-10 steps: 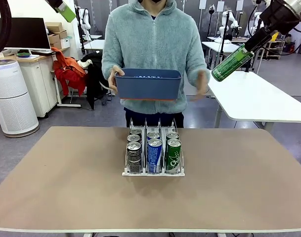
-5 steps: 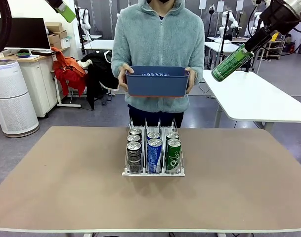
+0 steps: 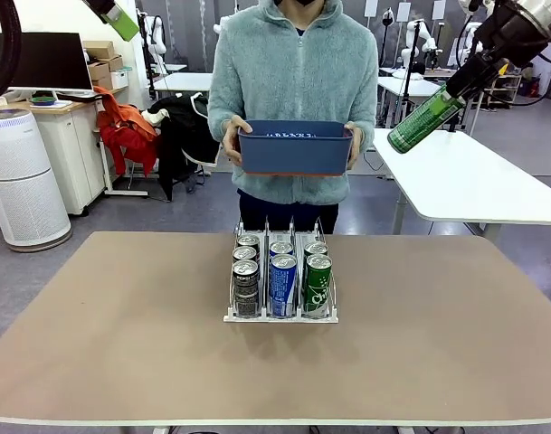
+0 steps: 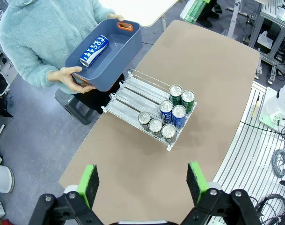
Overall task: Fill the beverage cans into the dispenser.
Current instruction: Place the picked Sprite in the line of the Automatic Can Dispenser with the same cans.
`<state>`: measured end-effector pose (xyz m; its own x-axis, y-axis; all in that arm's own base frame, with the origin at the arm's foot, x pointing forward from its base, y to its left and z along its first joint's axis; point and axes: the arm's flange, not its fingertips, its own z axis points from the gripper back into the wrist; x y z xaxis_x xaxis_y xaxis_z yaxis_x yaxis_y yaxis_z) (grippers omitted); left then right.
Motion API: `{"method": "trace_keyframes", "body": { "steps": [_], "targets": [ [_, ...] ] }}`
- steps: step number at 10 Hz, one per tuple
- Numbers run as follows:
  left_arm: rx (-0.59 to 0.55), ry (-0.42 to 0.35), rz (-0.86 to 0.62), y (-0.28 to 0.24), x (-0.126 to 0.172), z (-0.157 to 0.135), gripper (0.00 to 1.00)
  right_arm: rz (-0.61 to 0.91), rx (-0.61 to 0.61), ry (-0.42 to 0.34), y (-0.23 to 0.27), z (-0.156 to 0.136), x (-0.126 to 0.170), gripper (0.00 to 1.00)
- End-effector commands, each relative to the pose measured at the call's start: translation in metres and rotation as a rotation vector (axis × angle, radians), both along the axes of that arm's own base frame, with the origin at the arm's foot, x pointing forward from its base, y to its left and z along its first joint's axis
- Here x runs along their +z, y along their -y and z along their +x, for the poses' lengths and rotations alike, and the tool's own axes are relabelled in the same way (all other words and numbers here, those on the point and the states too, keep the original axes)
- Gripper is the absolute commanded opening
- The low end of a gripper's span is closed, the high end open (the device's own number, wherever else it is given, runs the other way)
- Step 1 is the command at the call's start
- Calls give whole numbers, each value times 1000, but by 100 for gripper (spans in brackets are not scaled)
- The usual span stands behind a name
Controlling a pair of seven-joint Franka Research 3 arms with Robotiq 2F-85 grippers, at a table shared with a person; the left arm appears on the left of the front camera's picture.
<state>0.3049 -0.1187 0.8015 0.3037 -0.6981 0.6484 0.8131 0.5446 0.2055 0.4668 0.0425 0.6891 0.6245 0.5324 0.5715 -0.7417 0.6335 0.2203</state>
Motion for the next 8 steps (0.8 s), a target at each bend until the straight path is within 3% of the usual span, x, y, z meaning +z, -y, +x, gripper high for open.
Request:
{"method": "trace_keyframes", "body": {
  "steps": [1, 3, 4, 8],
  "targets": [
    [1, -3, -1, -1, -2, 0, 100, -47, -186, -13, -15, -43, -5, 58],
    [1, -3, -1, -1, -2, 0, 100, -86, -280, -49, -31, -80, -27, 58],
    [1, -3, -1, -1, -2, 0, 100, -98, -270, -63, -37, -91, -38, 58],
    [1, -3, -1, -1, -2, 0, 100, -137, -242, -66, -66, -100, -112, 58]
  ]
}}
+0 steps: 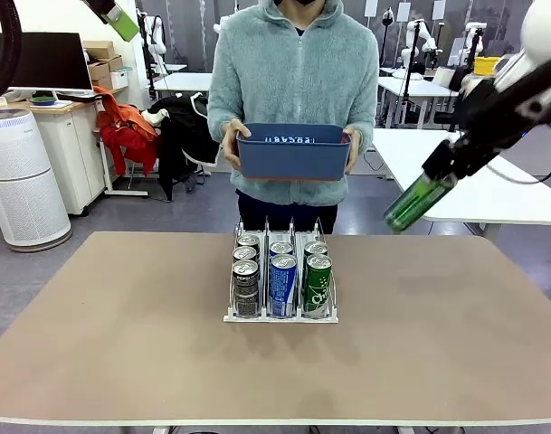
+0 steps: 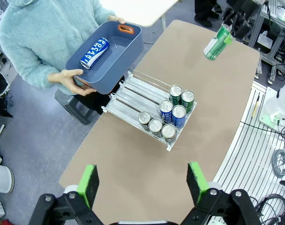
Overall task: Fill the beverage cans into the dispenser.
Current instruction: Place the picked Sprite in the line of the Automatic Can Dispenser with the same cans.
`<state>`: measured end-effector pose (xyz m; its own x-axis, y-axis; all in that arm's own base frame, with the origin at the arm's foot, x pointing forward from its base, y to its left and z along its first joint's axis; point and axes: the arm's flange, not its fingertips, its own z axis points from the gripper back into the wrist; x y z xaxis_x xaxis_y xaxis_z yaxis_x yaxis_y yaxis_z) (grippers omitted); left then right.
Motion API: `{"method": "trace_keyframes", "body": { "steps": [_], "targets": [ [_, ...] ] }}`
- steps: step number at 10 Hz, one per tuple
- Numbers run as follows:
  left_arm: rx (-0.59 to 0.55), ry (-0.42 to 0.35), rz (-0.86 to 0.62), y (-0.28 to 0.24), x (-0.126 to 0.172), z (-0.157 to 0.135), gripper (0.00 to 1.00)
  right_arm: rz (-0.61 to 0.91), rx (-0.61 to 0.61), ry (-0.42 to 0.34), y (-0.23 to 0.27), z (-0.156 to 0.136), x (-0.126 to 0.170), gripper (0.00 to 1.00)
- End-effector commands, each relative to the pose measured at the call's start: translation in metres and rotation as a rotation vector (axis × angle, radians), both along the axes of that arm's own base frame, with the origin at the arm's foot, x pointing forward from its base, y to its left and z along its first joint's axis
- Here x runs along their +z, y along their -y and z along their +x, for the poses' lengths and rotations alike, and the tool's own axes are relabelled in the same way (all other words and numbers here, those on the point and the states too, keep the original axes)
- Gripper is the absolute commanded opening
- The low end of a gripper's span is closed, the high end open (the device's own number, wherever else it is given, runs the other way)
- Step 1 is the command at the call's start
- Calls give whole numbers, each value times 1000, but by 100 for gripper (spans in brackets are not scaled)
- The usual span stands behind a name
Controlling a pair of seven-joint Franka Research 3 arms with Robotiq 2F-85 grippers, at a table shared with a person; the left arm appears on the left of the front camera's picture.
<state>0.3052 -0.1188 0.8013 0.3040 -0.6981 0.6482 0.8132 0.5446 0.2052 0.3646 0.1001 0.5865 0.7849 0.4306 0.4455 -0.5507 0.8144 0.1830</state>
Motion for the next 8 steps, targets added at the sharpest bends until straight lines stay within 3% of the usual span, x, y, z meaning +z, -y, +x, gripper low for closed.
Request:
{"method": "trace_keyframes", "body": {
  "steps": [1, 3, 4, 8],
  "targets": [
    [1, -2, -1, -1, -1, 0, 100, -19, 45, 13, -14, -2, -20, 58],
    [1, -2, -1, -1, -1, 0, 100, 1, 102, 6, -8, 11, -24, 58],
    [1, -2, -1, -1, -1, 0, 100, -15, 37, -29, -16, -3, -30, 58],
    [1, -2, -1, -1, -1, 0, 100, -15, 37, -29, -16, -3, -30, 58]
  ]
}}
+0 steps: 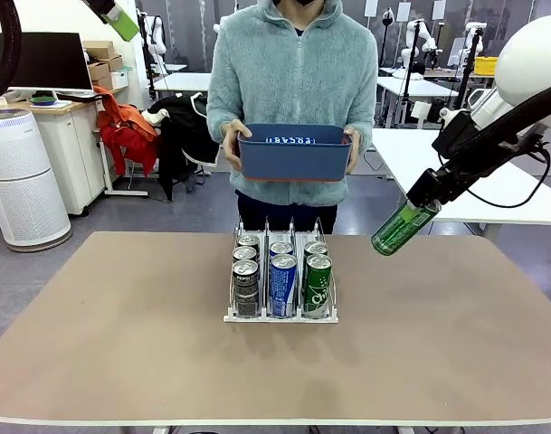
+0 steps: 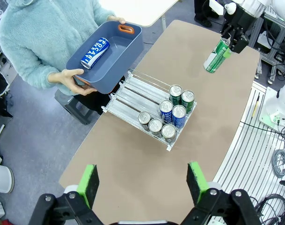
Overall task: Fill the beverage cans into the dispenser.
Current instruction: Place the picked Sprite in the line of the Automatic Can Dispenser with the same cans.
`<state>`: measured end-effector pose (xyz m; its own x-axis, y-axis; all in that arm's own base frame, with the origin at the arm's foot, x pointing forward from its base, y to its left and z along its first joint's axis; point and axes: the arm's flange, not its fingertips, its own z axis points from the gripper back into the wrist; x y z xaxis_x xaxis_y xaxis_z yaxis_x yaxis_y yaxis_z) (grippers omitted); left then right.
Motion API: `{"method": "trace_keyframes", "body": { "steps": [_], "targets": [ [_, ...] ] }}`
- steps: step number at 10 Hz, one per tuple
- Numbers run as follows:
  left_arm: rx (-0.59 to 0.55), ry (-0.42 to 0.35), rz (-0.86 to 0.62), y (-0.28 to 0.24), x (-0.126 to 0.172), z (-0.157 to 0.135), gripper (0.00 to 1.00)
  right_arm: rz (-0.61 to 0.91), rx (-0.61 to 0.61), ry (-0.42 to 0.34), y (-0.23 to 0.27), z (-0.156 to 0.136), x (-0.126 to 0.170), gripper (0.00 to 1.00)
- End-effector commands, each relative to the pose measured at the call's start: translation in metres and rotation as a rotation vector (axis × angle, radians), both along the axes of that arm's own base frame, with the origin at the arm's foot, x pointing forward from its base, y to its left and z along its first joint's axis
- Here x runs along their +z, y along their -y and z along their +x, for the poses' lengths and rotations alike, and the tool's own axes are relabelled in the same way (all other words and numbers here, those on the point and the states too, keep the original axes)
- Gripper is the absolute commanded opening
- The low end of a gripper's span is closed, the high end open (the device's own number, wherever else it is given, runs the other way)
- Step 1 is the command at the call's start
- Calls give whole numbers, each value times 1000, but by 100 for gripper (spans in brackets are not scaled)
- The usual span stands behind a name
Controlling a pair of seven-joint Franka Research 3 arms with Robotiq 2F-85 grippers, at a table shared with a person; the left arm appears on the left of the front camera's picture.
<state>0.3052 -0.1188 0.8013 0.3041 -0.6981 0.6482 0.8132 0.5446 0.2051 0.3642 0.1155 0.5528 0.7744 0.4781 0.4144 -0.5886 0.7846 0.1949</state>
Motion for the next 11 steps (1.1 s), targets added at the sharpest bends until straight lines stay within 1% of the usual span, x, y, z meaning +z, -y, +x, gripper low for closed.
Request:
{"method": "trace_keyframes", "body": {
  "steps": [1, 2, 4, 6, 7, 9, 10, 11],
  "targets": [
    [1, -2, -1, -1, -1, 0, 100, 0, 0, 0, 0, 0, 0, 58],
    [1, -2, -1, -1, -1, 0, 100, 18, -25, -26, -10, -2, -9, 58],
    [1, -2, -1, -1, -1, 0, 100, 18, -125, -43, -29, -9, -21, 58],
    [1, -2, -1, -1, -1, 0, 100, -19, -124, -50, -51, -21, -31, 58],
    [1, -2, -1, -1, -1, 0, 100, -11, -142, -50, -63, -25, -37, 58],
    [1, -2, -1, -1, -1, 0, 100, -14, -151, -91, -84, -25, -49, 58],
    [1, -2, -1, -1, -1, 0, 100, -46, -162, -91, -97, -23, -59, 58],
    [1, -2, -1, -1, -1, 0, 100, -48, -154, -126, -107, -24, -65, 58]
  ]
}}
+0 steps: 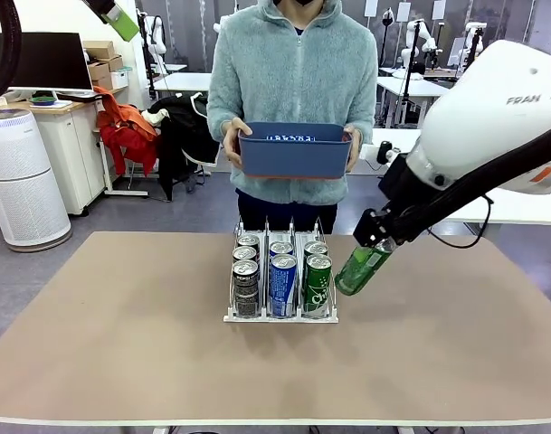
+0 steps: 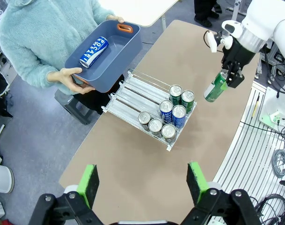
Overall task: Fill the beverage cans into the dispenser.
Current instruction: Place the picked Sprite in the line of the Automatic Can Dispenser with the same cans.
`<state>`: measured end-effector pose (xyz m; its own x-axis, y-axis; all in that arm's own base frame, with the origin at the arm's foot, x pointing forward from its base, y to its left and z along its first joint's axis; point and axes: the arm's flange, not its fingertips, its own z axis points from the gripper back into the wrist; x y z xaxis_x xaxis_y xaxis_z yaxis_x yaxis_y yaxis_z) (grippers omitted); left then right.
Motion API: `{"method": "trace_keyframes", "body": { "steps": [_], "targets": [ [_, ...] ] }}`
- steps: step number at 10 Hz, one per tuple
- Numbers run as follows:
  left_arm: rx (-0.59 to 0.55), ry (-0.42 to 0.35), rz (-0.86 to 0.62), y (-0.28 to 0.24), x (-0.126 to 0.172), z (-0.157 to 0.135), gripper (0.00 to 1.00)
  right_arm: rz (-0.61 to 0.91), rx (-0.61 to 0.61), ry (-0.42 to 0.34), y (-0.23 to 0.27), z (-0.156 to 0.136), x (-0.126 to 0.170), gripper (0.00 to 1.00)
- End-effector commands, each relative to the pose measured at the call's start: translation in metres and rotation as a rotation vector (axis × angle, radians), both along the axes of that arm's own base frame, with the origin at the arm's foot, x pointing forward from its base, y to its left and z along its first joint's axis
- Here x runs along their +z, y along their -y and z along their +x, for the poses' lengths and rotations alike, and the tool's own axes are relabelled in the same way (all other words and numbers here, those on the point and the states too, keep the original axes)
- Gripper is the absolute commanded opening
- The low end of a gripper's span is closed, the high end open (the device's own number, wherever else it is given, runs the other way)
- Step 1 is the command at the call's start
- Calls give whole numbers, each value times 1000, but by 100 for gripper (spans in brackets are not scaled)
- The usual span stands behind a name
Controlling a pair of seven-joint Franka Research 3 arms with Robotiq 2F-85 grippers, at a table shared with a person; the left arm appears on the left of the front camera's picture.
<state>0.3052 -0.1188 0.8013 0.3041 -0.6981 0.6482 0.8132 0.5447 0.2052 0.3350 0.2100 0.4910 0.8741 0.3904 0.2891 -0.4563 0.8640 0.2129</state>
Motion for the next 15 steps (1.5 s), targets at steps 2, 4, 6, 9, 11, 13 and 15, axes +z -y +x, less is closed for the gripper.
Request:
{"method": "trace_keyframes", "body": {
  "steps": [2, 4, 6, 9, 11, 13, 15],
  "targets": [
    [1, -2, -1, -1, -1, 0, 100, 4, -1, -25, -22, 12, -11, 58],
    [1, -2, -1, -1, -1, 0, 100, 12, 19, -21, -30, 19, -19, 58],
    [1, -2, -1, -1, -1, 0, 100, -11, 22, -47, -21, 13, -22, 58],
    [1, -2, -1, -1, -1, 0, 100, -11, 113, -74, -25, 13, -26, 58],
    [1, -2, -1, -1, -1, 0, 100, -47, 181, -67, -34, 23, -30, 58],
    [1, -2, -1, -1, -1, 0, 100, -70, 201, -61, -35, 27, -31, 58],
    [1, -2, -1, -1, -1, 0, 100, -41, 160, -76, -33, 16, -36, 58]
  ]
}}
